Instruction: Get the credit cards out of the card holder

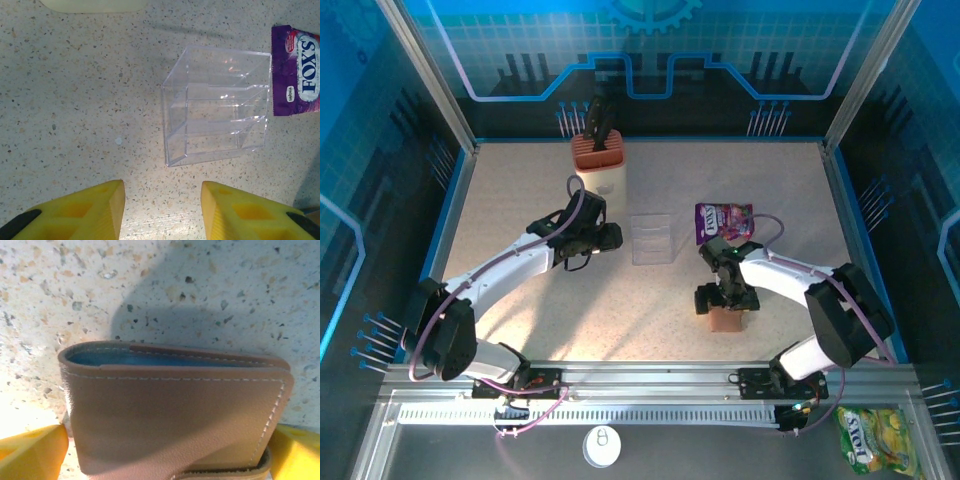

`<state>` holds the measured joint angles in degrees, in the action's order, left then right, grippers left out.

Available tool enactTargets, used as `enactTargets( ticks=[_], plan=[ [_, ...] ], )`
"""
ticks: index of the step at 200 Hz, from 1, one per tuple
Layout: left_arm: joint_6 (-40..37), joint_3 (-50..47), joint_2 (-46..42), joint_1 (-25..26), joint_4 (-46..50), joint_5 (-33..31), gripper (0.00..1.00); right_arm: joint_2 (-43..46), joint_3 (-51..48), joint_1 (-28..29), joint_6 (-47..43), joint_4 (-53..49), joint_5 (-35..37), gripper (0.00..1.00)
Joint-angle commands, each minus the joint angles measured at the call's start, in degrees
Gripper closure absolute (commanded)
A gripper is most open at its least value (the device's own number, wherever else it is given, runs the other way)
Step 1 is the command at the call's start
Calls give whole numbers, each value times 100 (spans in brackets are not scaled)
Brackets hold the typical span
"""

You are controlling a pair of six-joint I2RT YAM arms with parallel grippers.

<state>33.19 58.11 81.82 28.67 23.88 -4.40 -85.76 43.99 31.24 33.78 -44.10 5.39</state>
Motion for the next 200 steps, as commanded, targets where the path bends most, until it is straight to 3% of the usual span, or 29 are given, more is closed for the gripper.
enactTargets(
  ticks=[1,103,200],
  plan=[
    [109,-165,-99,-39,-97,125,55,-49,145,134,290,-135,103,4],
    [320,-755,-735,-43,-182,142,51,36,599,714,756,-205,176,21],
    [660,-1859,-1891,-41,-103,438,50,-1480,2460,2021,986,-60,219,22]
  ],
)
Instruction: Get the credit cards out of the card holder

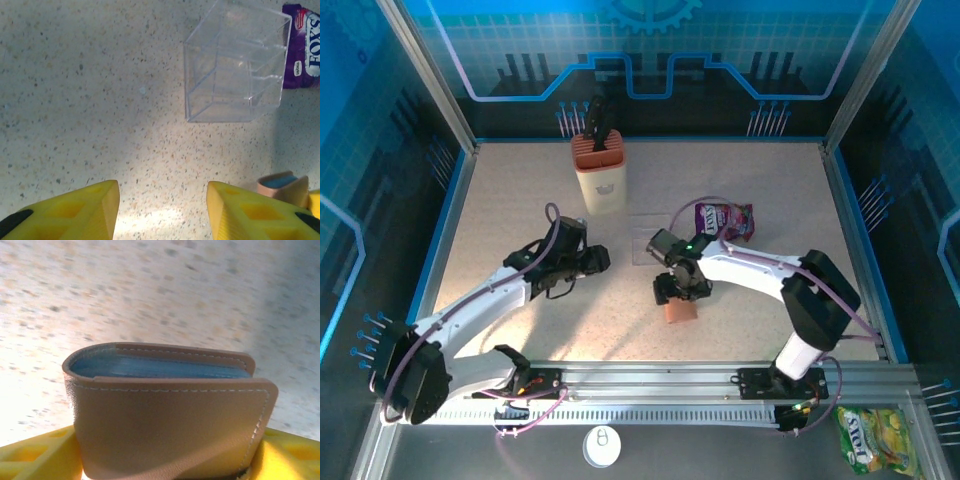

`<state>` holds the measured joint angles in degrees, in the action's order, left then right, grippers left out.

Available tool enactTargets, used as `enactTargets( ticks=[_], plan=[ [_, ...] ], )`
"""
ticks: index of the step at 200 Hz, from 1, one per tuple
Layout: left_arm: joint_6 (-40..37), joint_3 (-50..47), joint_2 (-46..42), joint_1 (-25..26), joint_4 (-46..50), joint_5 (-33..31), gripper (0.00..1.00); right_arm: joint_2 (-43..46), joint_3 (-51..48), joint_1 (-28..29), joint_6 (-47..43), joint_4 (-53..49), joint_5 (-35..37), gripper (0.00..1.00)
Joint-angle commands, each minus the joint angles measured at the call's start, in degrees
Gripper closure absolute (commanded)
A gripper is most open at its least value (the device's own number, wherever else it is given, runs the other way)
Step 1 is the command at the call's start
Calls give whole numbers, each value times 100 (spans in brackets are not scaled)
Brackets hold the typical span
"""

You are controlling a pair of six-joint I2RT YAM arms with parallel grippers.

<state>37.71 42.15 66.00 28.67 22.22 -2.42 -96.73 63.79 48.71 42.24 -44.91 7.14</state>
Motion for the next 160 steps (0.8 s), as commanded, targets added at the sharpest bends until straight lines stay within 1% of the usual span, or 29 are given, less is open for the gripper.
enactTargets(
  ticks=[1,22,55,77,111,147,160],
  plan=[
    [213,-280,-321,-39,68,240,50,-404,496,286,138,23,48,22],
    [286,-467,-492,-36,90,336,50,-871,990,465,111,7,35,22],
    [403,-748,-734,-30,1,464,50,-1277,1432,655,135,-124,183,21],
    [447,-855,-751,-32,-55,563,50,-1378,1470,697,192,-72,114,20],
    [541,-841,-667,-29,-81,774,51,-1454,1503,788,230,-9,-83,17],
    [673,-780,-613,-33,-95,878,50,-1295,1445,807,262,-9,-176,12],
    [724,-748,-540,-28,-138,929,50,-1213,1392,808,284,5,-218,12]
  ],
)
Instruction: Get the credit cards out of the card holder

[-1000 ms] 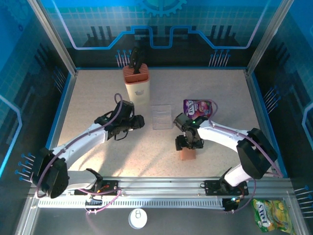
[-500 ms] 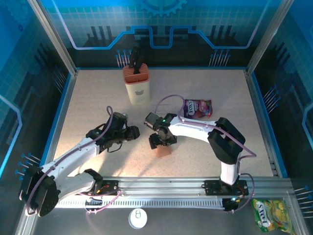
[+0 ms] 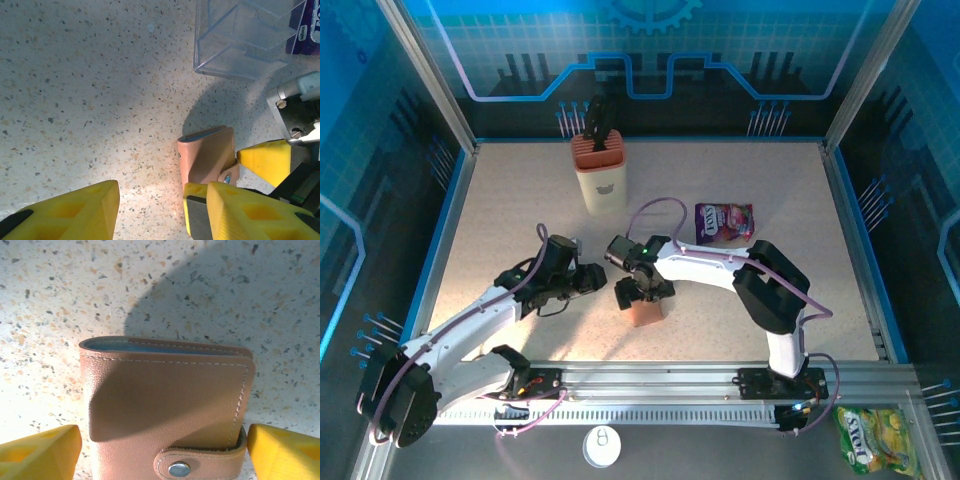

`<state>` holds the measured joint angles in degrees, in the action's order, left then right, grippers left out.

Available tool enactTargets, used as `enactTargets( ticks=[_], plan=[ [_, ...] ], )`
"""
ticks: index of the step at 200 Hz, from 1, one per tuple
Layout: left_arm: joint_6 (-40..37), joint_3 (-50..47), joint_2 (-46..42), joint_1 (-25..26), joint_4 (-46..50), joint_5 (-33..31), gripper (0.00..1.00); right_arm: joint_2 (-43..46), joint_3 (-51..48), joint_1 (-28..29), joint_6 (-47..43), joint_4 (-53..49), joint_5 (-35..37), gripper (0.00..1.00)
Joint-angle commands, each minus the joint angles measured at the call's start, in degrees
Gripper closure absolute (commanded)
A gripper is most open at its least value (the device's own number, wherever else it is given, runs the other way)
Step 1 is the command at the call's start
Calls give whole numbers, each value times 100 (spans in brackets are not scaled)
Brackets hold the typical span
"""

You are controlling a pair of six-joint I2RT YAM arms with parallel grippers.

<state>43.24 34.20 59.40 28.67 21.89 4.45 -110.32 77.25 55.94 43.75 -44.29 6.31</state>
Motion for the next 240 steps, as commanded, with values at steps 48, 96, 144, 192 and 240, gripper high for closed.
enactTargets(
  ticks=[48,96,144,192,240],
  plan=[
    [248,232,519,21,-299,452,51,503,-272,88,170,84,-443,15],
    [246,314,738,44,-411,537,51,973,-478,22,149,44,-415,15],
    [298,289,879,50,-629,513,55,1230,-694,22,322,-5,-248,16],
    [464,468,846,51,-320,448,58,1267,-860,14,325,-37,-95,16],
    [942,112,799,53,-639,481,60,1320,-751,39,267,51,100,19]
  ],
)
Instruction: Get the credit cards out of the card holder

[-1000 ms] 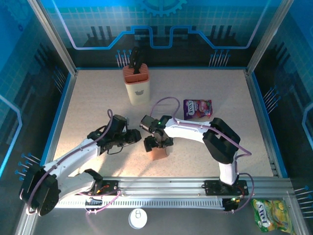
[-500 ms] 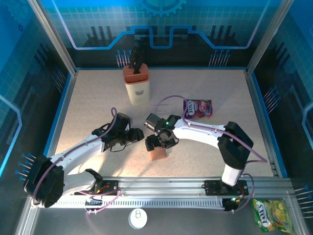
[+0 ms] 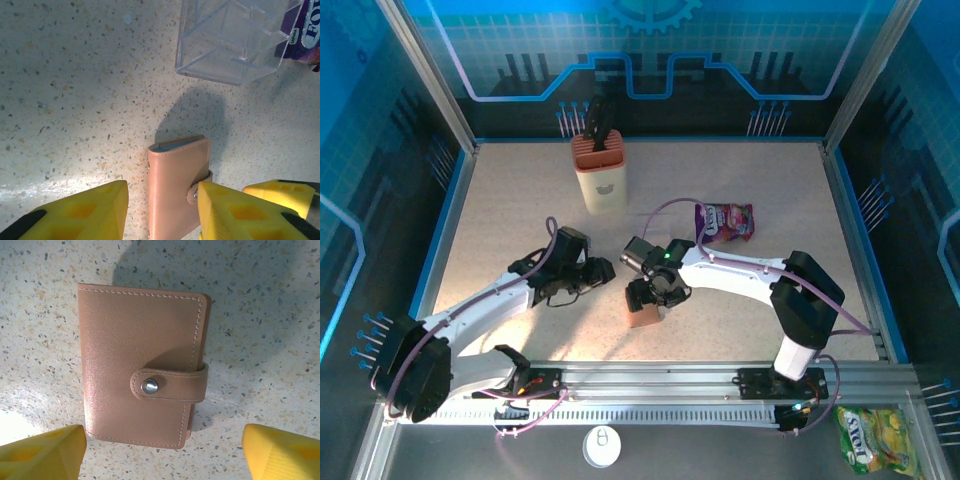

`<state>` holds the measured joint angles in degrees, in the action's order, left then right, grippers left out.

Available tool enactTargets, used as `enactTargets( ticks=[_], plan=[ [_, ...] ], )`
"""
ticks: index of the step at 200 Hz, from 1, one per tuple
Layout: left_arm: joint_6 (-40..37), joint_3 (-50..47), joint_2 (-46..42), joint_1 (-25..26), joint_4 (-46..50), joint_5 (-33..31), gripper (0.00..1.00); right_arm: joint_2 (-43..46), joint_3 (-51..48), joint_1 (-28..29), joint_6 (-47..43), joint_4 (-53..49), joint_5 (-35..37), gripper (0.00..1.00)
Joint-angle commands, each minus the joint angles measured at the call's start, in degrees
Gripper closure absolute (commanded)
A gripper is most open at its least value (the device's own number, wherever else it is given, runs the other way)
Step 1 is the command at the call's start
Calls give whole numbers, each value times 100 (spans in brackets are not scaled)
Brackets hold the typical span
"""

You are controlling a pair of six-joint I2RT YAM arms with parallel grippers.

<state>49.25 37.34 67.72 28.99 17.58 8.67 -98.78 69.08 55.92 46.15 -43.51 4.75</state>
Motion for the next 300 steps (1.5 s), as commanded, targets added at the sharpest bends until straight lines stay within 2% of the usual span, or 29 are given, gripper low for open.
enactTargets(
  ticks=[1,22,55,93,165,194,237,300],
  plan=[
    [349,-215,-41,24,-236,58,60,166,64,41,22,-14,263,19],
    [337,-323,-84,19,-425,111,60,132,107,58,-151,97,272,20],
    [-11,256,57,23,25,412,61,193,129,134,-249,176,225,22],
    [-112,413,66,27,287,208,66,159,192,139,-336,127,251,28],
    [592,-328,87,26,-676,485,87,-284,396,127,-465,149,22,47],
    [409,-421,127,16,-723,484,94,-475,321,129,-273,305,70,54],
    [354,-402,251,4,-894,528,93,-716,251,147,-24,460,-13,60],
    [586,-622,189,6,-1165,641,93,-583,265,156,-96,-105,271,63]
  ],
)
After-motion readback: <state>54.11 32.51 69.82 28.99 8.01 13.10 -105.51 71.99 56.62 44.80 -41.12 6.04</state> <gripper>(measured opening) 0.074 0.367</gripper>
